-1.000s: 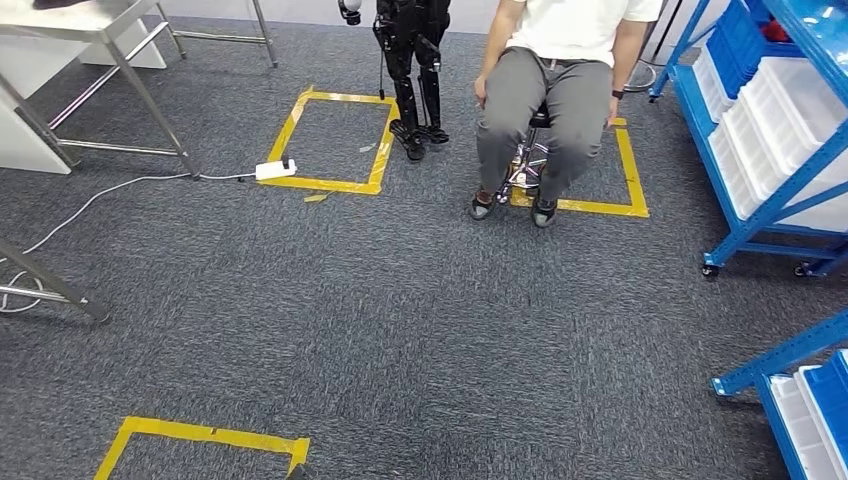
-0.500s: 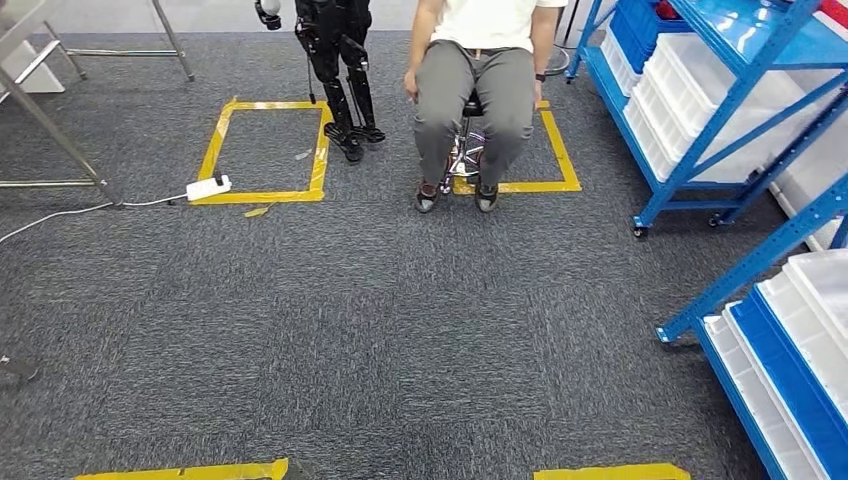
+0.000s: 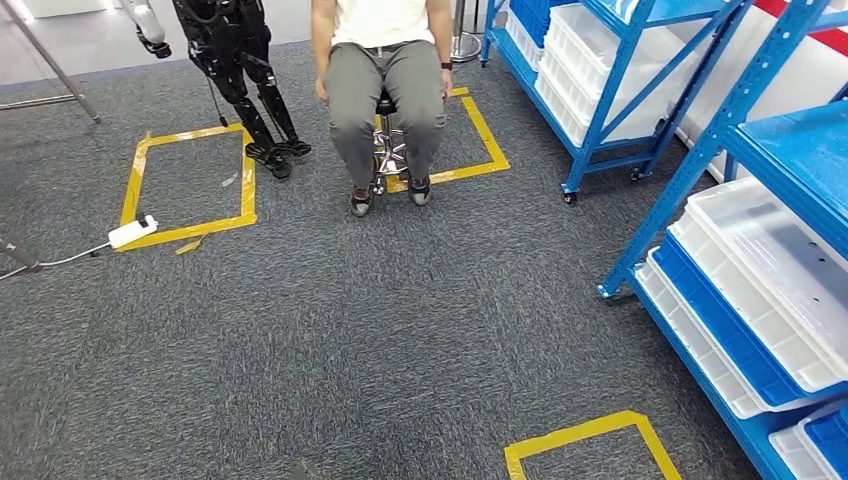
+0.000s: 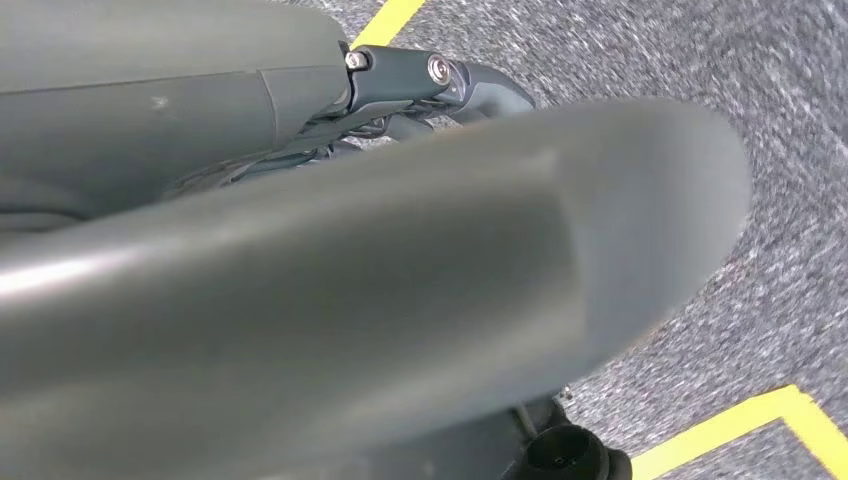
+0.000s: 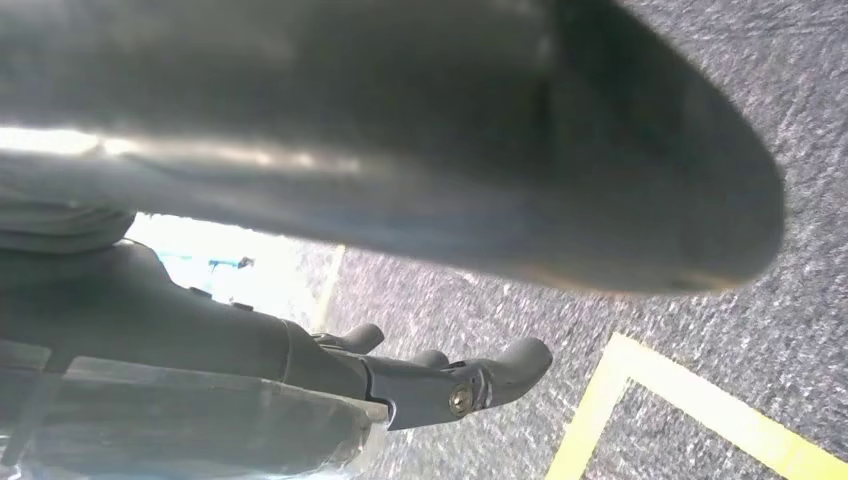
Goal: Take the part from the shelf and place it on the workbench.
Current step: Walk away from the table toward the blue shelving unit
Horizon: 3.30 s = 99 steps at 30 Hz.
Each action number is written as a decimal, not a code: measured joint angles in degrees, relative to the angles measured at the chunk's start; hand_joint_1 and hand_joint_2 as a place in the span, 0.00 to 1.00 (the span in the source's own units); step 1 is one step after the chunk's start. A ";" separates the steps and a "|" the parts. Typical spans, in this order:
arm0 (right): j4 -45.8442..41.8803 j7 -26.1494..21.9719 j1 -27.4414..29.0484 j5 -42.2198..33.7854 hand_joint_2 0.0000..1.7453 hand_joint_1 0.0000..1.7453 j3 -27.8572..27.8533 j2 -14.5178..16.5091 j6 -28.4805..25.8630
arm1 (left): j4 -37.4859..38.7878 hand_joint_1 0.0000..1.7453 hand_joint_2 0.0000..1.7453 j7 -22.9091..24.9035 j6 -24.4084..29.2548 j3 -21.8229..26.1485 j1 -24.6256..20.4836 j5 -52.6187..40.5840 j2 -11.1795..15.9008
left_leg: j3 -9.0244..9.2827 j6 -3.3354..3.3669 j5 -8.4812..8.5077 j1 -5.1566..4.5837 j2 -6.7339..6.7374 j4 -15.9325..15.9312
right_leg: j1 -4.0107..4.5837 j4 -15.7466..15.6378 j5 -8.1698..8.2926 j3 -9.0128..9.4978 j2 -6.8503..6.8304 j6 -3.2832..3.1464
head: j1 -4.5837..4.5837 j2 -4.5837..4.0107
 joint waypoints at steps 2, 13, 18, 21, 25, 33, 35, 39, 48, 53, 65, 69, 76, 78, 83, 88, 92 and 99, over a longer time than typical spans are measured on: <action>0.00 -0.01 0.01 0.14 0.00 0.00 -0.01 0.02 0.22 | 0.02 0.00 0.00 0.08 0.04 0.03 0.00 -0.08 0.03 | 1.14 0.46 3.47 0.00 -0.46 -3.60 | 0.16 0.02 0.01 0.19 1.75 0.01 | 0.01 0.01; 0.02 -0.08 -0.56 0.15 0.00 0.00 -0.65 0.32 0.63 | 0.04 0.00 0.00 3.05 -4.00 1.64 -0.19 2.26 0.07 | 7.09 2.89 10.28 -0.30 0.29 -18.39 | 0.34 10.06 -4.15 -6.46 -0.69 1.43 | 0.36 0.01; 0.02 -0.01 -0.63 0.90 0.00 0.00 -0.83 0.08 1.51 | 0.17 0.00 0.00 12.45 -11.01 3.96 -0.08 6.02 0.11 | 7.21 2.36 9.88 -0.35 4.55 -18.30 | -0.70 8.10 -2.94 -4.75 -3.49 3.74 | 0.46 0.00; 0.02 0.05 -0.93 1.29 0.00 0.00 -0.85 0.04 1.74 | 0.17 0.00 0.00 14.85 -13.18 5.62 -0.13 7.41 0.42 | 7.86 1.22 9.26 -0.76 6.22 -18.19 | -0.53 -0.37 -0.16 0.13 -6.81 3.62 | 0.44 0.00; 0.02 0.02 -1.01 1.32 0.00 0.00 -0.93 0.01 2.14 | 0.10 0.00 0.00 16.08 -14.06 6.98 -0.38 7.84 0.70 | 8.57 -0.27 7.82 -0.31 6.23 -17.36 | -0.76 -0.63 0.08 0.14 -4.50 1.79 | 0.10 0.00; 0.02 -0.03 -1.11 1.32 0.00 0.00 -1.26 -0.08 2.46 | 0.07 0.00 0.00 19.66 -16.11 9.02 -0.53 9.07 1.10 | 3.14 0.04 4.37 0.04 -0.83 -6.13 | -0.27 -0.63 0.47 0.50 1.85 0.28 | -0.24 0.01; 0.02 -0.07 -1.16 1.23 0.00 0.00 -1.40 -0.02 2.48 | 0.13 0.00 0.00 20.05 -16.18 9.13 -0.39 8.64 1.15 | 6.22 0.48 7.91 0.12 -3.63 -13.61 | -0.11 -0.52 0.51 0.46 3.40 0.46 | -0.20 0.01; 0.02 -0.25 -0.88 1.13 0.00 0.00 -1.69 0.02 1.95 | 0.21 0.00 0.00 19.62 -16.47 9.20 -0.14 8.04 1.09 | 7.58 1.40 8.93 -0.17 -3.88 -17.44 | -0.06 -0.63 1.05 -0.80 5.83 1.88 | -0.19 0.00; 0.02 -0.43 -0.37 0.87 0.00 0.00 -2.44 -0.19 1.65 | 0.21 0.00 0.00 19.20 -16.20 9.23 0.94 7.54 0.96 | 7.97 2.50 9.29 -0.41 3.92 -18.49 | -0.49 11.21 -3.60 -6.54 -2.70 3.40 | 0.47 0.01; 0.02 -0.42 -0.89 0.97 0.00 0.00 -2.67 0.02 1.66 | 0.21 0.00 0.00 19.21 -15.68 9.23 1.20 6.96 1.19 | 9.04 0.82 8.30 -0.96 6.89 -18.35 | -0.28 -0.30 0.05 -0.15 -6.13 2.86 | 0.43 0.00; 0.02 -1.12 -0.78 0.45 0.00 0.00 -3.56 0.33 1.64 | 0.25 0.00 0.00 18.75 -15.15 9.21 1.43 5.76 1.23 | 5.92 1.20 7.01 -0.20 -2.69 -12.27 | 0.21 -0.33 0.83 -0.07 3.23 0.11 | 0.05 0.01; 0.02 -2.70 -0.84 -1.54 0.00 0.00 -4.92 0.50 1.44 | 0.30 0.00 0.00 18.52 -15.09 9.20 1.26 5.74 1.04 | 7.89 2.08 8.52 -0.64 -3.67 -17.31 | 0.35 -0.51 1.38 -0.98 5.65 1.24 | -0.03 0.01; 0.02 -4.74 -0.88 -7.31 0.00 0.00 -9.89 -0.17 1.34 | 0.30 0.00 0.00 18.20 -14.85 9.23 1.75 5.78 0.64 | 8.12 3.11 9.63 -0.47 2.42 -18.89 | 0.23 15.49 -5.71 -9.37 -1.56 1.91 | 0.45 0.01; 0.02 -4.76 -0.71 -9.15 0.00 0.00 -11.35 -0.45 1.29 | 0.30 0.00 0.00 18.20 -14.51 9.23 1.79 5.73 0.61 | 8.21 2.84 9.45 -0.39 4.02 -18.85 | -0.37 13.43 -4.54 -7.75 -2.23 3.19 | 0.48 0.01; 0.01 -5.75 -0.77 -13.13 0.00 0.00 -16.21 -1.28 1.70 | 0.32 0.00 0.00 17.98 -14.11 9.23 2.05 5.32 0.87 | 9.36 0.97 8.22 -0.96 7.19 -18.59 | -0.77 -0.29 0.04 0.10 -7.14 3.58 | 0.45 0.01; 0.00 -6.17 -0.46 -13.08 0.00 0.00 -18.56 -1.81 1.81 | 0.32 0.00 0.00 17.71 -13.91 9.21 2.03 4.42 1.04 | 7.85 -0.33 3.87 -0.02 3.77 -13.27 | -1.42 -0.46 0.49 -0.03 -3.27 1.31 | 0.09 0.01; 0.02 -6.29 -0.25 -12.92 0.00 0.00 -19.39 -1.74 2.00 | 0.37 0.00 0.00 17.67 -13.67 9.19 2.11 3.91 1.03 | 1.70 -0.23 -0.64 0.04 0.18 -1.06 | -0.82 -0.39 0.65 -0.16 0.01 0.70 | 0.02 0.01; 0.01 -6.27 -0.08 -12.92 0.00 0.00 -20.40 -1.55 2.13 | 0.54 0.00 0.00 17.64 -13.53 8.98 2.12 3.13 1.00 | 7.91 1.37 8.34 -0.23 -4.71 -17.13 | -0.31 -0.29 1.13 -0.59 5.27 1.62 | 0.09 0.01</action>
